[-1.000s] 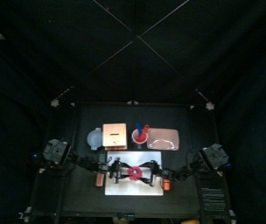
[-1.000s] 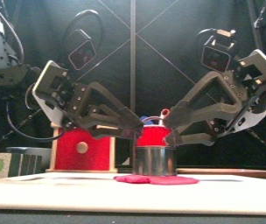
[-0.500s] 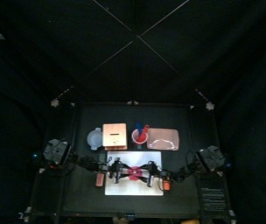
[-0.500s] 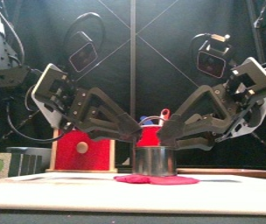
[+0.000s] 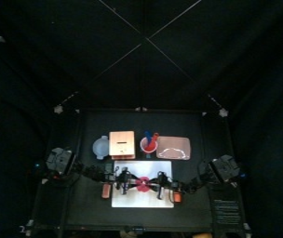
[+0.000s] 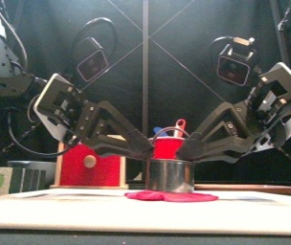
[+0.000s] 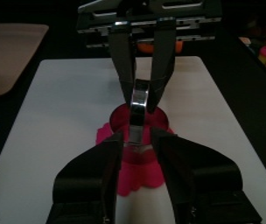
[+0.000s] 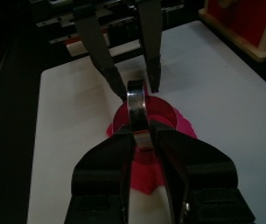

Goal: Get the cutter from the drawer then cut the dough then place the extra dough in the bowl
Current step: Cut the dough

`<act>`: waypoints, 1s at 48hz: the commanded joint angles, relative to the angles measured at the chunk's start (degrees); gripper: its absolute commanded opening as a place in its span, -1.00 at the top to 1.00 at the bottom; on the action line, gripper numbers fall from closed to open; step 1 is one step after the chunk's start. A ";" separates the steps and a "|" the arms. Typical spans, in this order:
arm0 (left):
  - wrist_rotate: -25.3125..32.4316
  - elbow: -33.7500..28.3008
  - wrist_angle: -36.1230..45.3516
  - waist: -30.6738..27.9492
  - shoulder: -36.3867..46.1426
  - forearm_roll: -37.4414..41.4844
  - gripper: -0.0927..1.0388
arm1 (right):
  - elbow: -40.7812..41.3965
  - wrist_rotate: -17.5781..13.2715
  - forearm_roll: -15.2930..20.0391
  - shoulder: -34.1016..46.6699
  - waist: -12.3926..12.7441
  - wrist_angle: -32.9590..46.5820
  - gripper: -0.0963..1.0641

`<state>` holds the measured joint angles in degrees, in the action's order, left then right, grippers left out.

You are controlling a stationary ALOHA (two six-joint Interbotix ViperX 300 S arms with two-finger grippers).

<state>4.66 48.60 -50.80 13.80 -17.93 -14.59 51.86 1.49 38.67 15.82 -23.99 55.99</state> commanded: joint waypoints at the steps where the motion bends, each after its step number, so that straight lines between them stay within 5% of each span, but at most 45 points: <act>1: 0.09 -1.32 -0.18 -0.18 0.62 0.26 -0.44 | -0.62 0.09 -0.09 -2.20 0.09 0.18 -0.23; 16: 0.00 -2.81 2.37 -0.79 0.62 3.25 -0.42 | -0.79 0.09 -0.09 -2.20 0.00 0.18 -0.23; 34: -0.26 -1.93 3.34 -0.79 0.62 3.25 0.02 | -0.79 0.35 -0.09 -2.55 0.18 0.18 -0.23; 48: -0.09 -0.44 3.34 0.62 0.62 0.26 0.08 | -0.79 0.44 -0.44 -2.81 0.44 -0.70 -0.22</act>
<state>4.39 47.90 -47.64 13.97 -17.93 -13.54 51.59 1.93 38.32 15.47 -23.55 55.63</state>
